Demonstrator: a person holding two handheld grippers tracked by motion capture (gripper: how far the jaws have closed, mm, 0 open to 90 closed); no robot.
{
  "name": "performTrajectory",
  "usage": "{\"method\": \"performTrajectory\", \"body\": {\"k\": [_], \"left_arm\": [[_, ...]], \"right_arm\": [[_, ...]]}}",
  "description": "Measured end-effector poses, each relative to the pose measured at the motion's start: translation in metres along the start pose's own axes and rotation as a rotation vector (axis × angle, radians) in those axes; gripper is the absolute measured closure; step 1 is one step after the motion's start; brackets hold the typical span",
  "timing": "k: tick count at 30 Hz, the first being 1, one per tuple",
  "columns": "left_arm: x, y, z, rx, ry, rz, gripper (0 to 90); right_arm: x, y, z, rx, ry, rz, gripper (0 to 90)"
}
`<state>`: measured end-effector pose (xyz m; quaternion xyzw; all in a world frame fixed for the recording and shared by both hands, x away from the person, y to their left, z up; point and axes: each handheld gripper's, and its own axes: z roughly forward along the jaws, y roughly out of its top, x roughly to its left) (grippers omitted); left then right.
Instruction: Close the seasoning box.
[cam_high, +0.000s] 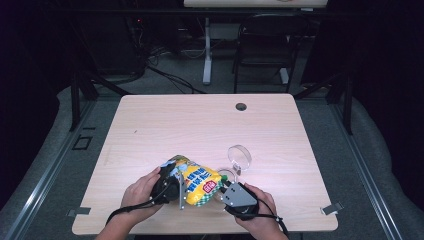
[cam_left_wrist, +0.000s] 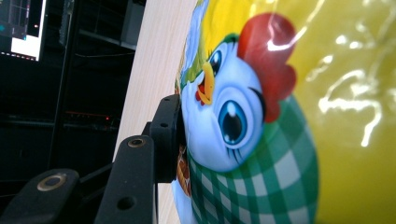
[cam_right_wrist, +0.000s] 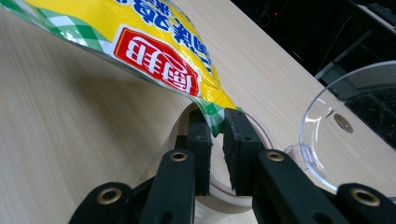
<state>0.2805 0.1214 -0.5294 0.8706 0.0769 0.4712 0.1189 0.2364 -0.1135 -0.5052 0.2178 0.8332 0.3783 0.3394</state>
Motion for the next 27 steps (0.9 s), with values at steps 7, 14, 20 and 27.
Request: {"method": "performTrajectory", "body": {"k": [7,14,20,27], "left_arm": [[-0.0004,0.0014,-0.002,0.007,0.023,0.012,59.9],[-0.0003,0.0028,-0.0047,0.013,0.063,0.043,59.9],[-0.0001,0.0043,-0.0078,0.025,0.101,0.073,59.9],[0.0002,0.0053,-0.0097,0.027,0.127,0.099,59.9]], "right_arm": [[0.0001,-0.0007,-0.0004,-0.005,0.002,0.002,81.6],[0.0007,-0.0016,-0.0007,-0.006,0.001,0.003,81.6],[0.002,-0.0027,-0.0001,-0.014,0.001,0.012,81.7],[0.0025,-0.0033,0.0,-0.012,0.004,0.013,81.6]]}}
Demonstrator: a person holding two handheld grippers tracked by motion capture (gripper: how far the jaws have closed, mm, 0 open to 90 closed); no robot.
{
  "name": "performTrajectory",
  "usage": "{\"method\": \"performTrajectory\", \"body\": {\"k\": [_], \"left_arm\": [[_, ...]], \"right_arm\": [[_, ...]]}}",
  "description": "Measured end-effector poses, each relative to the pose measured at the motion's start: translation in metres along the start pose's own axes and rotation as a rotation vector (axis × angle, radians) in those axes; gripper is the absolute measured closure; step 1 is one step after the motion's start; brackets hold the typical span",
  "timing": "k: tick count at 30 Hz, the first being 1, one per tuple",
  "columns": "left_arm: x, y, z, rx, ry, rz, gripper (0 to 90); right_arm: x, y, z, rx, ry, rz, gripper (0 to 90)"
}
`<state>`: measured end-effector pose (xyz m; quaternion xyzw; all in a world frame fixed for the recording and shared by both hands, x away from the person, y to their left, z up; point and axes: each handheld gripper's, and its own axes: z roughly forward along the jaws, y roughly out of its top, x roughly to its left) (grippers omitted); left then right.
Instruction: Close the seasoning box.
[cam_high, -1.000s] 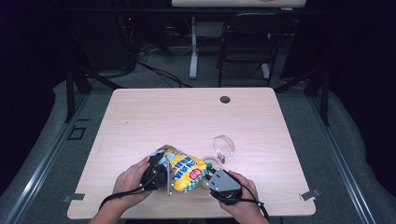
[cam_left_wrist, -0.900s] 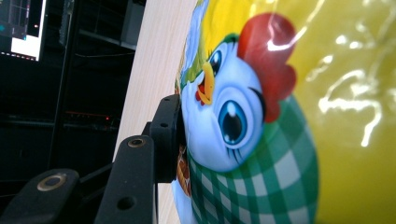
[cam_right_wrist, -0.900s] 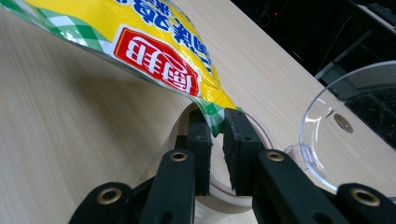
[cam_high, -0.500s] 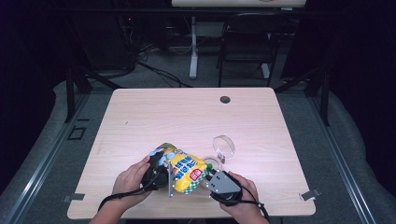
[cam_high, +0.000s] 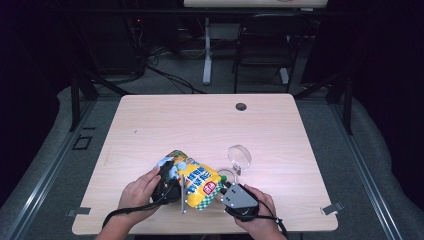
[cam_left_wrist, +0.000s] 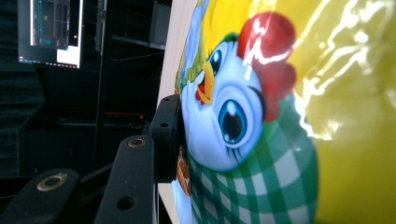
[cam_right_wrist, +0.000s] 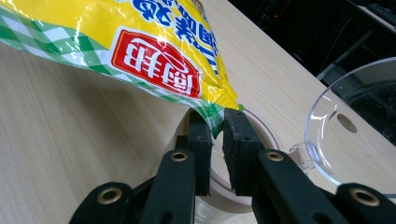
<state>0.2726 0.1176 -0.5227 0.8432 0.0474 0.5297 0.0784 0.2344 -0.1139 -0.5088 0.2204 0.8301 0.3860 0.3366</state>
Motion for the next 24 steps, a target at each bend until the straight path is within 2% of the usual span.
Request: {"method": "performTrajectory", "body": {"k": [4,14,17,24], "left_arm": [[0.0003,0.0014,-0.0016,0.014,0.015,0.023,59.9],[0.0001,0.0025,-0.0021,0.02,0.012,0.025,59.9],[0.0017,0.0037,-0.0029,0.021,0.027,0.044,59.9],[0.0042,0.0059,-0.0045,0.028,0.031,0.059,59.9]], "right_arm": [[0.0005,-0.0008,0.0008,-0.002,0.001,0.006,81.6],[0.0001,-0.0022,0.0018,-0.005,0.006,0.016,81.7],[-0.0005,-0.0028,0.0021,-0.002,0.008,0.026,81.8],[-0.0011,-0.0034,0.0025,-0.009,0.004,0.037,82.2]]}}
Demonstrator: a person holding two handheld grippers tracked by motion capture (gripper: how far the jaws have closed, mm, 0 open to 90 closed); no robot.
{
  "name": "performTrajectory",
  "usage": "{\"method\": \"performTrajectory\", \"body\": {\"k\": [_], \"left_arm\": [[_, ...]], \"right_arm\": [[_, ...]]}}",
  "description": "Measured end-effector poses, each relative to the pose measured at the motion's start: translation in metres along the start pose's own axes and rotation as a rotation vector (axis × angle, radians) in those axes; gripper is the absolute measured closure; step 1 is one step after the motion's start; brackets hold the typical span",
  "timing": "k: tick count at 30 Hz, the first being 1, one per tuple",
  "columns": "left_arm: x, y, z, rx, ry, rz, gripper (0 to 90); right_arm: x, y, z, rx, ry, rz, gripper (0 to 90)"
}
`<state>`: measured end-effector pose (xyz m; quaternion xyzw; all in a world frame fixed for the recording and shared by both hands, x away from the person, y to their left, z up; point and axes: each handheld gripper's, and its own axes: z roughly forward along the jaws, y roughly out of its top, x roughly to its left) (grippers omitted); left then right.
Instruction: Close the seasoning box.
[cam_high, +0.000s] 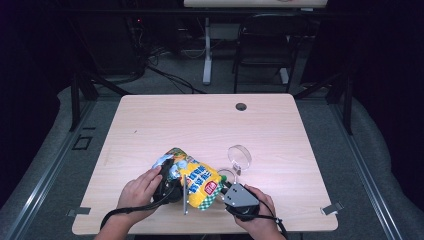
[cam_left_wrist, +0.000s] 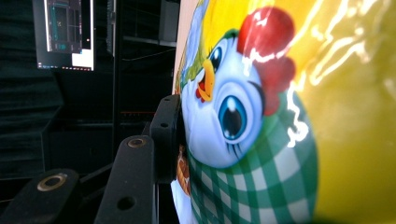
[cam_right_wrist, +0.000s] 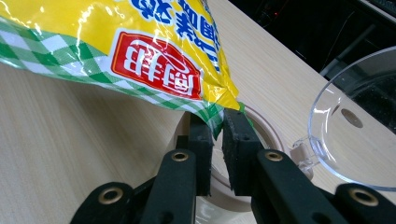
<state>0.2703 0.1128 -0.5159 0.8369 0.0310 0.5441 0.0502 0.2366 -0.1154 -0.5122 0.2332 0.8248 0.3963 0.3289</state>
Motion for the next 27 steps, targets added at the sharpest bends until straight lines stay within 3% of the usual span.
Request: {"method": "performTrajectory", "body": {"k": [11,27], "left_arm": [[0.0033,0.0029,-0.0014,0.007,0.01,0.036,60.0],[0.0056,0.0048,-0.0037,-0.005,0.023,0.054,60.2]], "right_arm": [[0.0013,-0.0001,0.0018,0.019,-0.013,-0.017,84.4],[0.0018,0.0001,0.0023,0.016,-0.002,-0.016,87.7]]}}
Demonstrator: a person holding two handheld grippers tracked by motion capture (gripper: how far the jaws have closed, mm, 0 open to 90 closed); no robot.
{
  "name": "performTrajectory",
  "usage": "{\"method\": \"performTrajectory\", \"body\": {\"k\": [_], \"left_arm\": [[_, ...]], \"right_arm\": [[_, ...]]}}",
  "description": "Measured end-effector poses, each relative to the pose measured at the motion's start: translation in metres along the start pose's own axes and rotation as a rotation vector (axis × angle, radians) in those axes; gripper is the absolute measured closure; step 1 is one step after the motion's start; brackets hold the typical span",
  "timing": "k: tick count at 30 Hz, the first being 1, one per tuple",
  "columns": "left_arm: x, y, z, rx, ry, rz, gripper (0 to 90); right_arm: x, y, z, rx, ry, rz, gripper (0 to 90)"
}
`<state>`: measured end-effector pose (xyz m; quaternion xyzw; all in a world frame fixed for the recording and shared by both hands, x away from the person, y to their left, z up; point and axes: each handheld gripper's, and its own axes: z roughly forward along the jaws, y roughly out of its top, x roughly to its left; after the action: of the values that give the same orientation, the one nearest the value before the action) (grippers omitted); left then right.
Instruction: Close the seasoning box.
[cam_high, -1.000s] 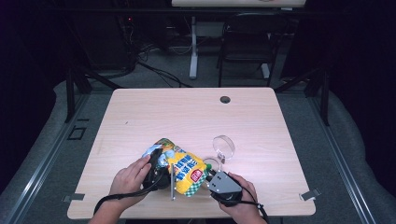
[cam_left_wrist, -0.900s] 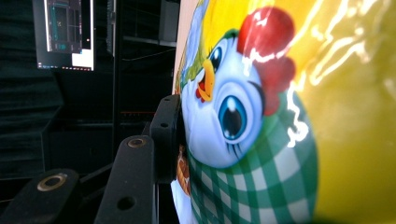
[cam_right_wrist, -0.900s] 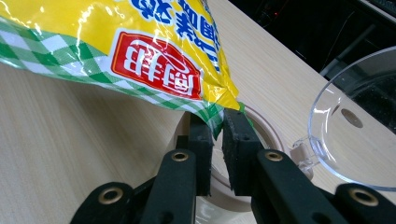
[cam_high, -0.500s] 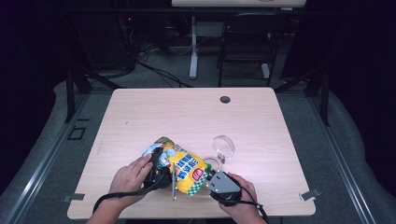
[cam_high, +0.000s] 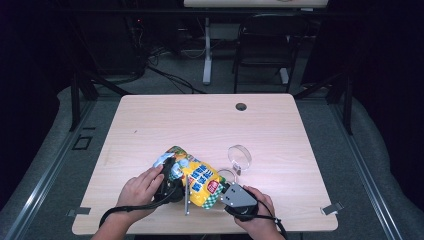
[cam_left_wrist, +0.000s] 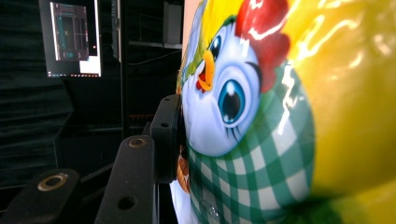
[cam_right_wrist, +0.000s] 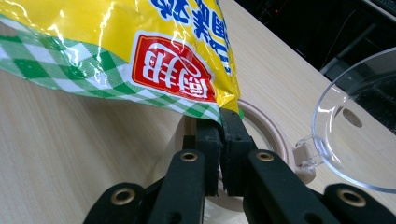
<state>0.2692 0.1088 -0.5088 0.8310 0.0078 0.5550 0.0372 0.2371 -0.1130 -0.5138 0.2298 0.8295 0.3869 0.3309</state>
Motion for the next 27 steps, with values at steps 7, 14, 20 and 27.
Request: {"method": "performTrajectory", "body": {"k": [7,14,20,27], "left_arm": [[0.0011,-0.0003,-0.0007,0.0,0.007,0.005,60.2],[0.0026,0.0006,-0.0019,0.002,0.005,0.01,60.2],[0.0044,0.0014,-0.0026,-0.006,0.015,0.008,60.2],[0.0048,0.0026,-0.0035,0.006,0.026,0.03,60.2]], "right_arm": [[0.0007,0.0006,0.0001,0.0,-0.002,-0.005,87.9],[0.0006,0.0009,-0.0009,-0.001,-0.003,-0.002,88.1],[-0.0002,0.0008,-0.001,-0.011,0.0,0.004,88.0],[-0.0013,0.0003,-0.0011,-0.011,0.0,0.015,88.0]]}}
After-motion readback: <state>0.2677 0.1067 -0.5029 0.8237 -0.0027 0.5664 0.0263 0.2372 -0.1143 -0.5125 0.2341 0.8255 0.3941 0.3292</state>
